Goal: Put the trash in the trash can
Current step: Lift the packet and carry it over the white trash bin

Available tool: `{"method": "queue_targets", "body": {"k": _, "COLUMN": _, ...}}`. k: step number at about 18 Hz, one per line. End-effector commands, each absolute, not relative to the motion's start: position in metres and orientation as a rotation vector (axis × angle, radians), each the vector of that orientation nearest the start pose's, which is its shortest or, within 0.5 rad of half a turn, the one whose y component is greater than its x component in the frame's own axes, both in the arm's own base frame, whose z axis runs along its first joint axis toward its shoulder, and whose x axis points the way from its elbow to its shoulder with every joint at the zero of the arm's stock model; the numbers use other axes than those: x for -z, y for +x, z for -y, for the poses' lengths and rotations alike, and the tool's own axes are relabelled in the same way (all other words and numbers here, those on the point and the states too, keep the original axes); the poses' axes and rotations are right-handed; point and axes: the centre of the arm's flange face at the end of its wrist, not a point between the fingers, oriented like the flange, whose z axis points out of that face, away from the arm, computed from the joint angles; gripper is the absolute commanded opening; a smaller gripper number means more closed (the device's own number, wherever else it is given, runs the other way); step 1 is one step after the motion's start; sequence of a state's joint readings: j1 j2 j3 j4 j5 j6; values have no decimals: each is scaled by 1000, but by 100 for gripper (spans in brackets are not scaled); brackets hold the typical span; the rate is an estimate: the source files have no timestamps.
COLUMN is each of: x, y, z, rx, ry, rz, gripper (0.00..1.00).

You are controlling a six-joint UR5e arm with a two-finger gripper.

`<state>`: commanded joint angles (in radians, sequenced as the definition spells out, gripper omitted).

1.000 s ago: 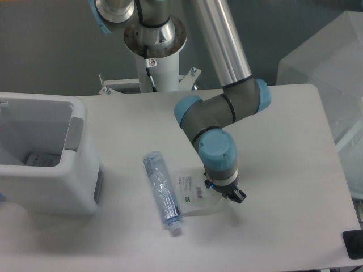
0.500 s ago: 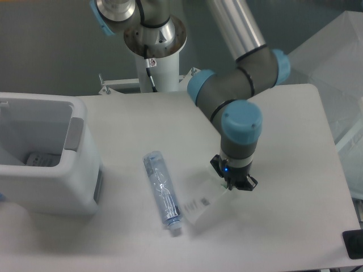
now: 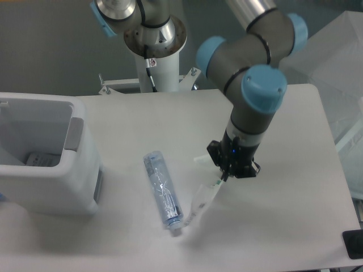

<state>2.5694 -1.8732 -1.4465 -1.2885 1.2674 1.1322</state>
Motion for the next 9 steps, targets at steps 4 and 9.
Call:
{"method": "queue_targets", "body": {"k": 4, "x": -466, "y": -405, "z": -476, "rx": 93, "ry": -2680, "rz": -161, "gripper": 0}}
{"method": "queue_targets", "body": {"k": 9, "x": -512, "y": -349, "z": -496, "rx": 134, "ry": -2544, "rz": -228, "gripper": 0}}
